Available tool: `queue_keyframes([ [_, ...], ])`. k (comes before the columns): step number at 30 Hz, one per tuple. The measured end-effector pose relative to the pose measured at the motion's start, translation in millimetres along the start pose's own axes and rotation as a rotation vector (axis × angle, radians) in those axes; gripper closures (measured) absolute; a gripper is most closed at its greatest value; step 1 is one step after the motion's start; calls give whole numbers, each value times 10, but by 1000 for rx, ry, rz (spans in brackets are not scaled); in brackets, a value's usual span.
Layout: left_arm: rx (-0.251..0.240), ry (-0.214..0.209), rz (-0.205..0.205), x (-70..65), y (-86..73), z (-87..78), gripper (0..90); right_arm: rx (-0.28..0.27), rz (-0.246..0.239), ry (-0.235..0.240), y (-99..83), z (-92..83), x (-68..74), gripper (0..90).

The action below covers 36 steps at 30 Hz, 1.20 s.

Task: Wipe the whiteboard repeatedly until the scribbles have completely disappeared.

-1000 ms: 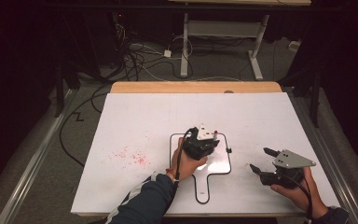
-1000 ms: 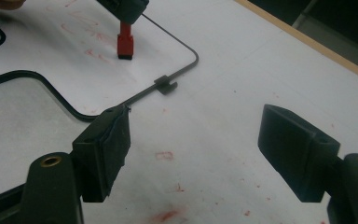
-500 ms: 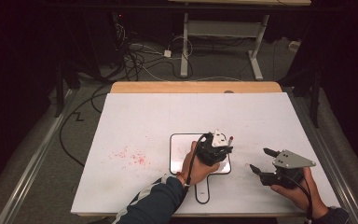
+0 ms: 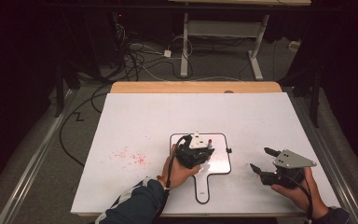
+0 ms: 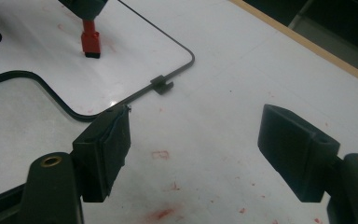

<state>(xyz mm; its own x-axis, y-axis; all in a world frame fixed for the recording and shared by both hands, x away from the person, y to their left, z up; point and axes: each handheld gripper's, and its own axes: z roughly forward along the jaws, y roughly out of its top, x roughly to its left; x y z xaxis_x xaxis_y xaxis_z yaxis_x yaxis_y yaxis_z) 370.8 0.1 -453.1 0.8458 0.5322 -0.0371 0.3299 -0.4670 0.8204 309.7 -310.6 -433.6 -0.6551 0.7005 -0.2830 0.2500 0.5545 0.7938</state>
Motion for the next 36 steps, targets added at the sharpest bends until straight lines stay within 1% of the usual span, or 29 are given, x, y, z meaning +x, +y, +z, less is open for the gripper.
queue_keyframes([
  [4,-5,9,-13,59,-68,-79,786,-1,-2,1,6,3,3,260],
  [6,-13,3,-32,80,-94,-100,786,3,-2,3,0,16,1,260],
  [8,-26,3,-43,66,-94,-75,786,4,-2,6,-2,18,1,260],
  [10,-40,-9,-41,21,-72,-17,786,5,-3,8,0,26,7,260],
  [11,-43,-18,-34,-16,-52,21,786,7,-5,9,1,28,9,260],
  [13,-46,-30,-3,-122,4,105,786,6,-8,9,2,26,12,259],
  [15,-42,-42,13,-192,42,154,786,5,-8,10,2,25,12,260],
  [17,-38,-37,42,-260,77,198,785,7,-7,9,-2,24,8,260],
  [19,-39,-34,44,-266,97,225,785,7,-4,10,-11,24,2,260],
  [21,-41,-29,37,-233,120,258,785,10,-5,7,-20,22,-3,260],
  [23,-42,-8,46,-198,133,277,785,9,-7,9,-22,17,-4,260],
  [24,-43,-5,32,-162,135,279,785,8,-5,7,-22,14,-3,259],
  [25,-41,-2,27,-134,134,272,786,6,-3,6,-21,8,-5,259],
  [27,-34,11,21,-81,123,244,786,6,-5,3,-21,3,-5,260],
  [28,-33,15,5,-26,103,212,785,7,-5,1,-24,0,-9,260],
  [29,-31,19,3,-9,96,199,785,7,-5,1,-24,0,-9,260],
  [30,-29,32,4,30,79,172,785,8,-5,-1,-25,0,-10,260],
  [33,-24,47,-15,104,56,127,785,8,-8,0,-23,0,-9,260],
  [36,-17,72,0,147,45,104,785,9,-11,0,-16,3,1,259],
])
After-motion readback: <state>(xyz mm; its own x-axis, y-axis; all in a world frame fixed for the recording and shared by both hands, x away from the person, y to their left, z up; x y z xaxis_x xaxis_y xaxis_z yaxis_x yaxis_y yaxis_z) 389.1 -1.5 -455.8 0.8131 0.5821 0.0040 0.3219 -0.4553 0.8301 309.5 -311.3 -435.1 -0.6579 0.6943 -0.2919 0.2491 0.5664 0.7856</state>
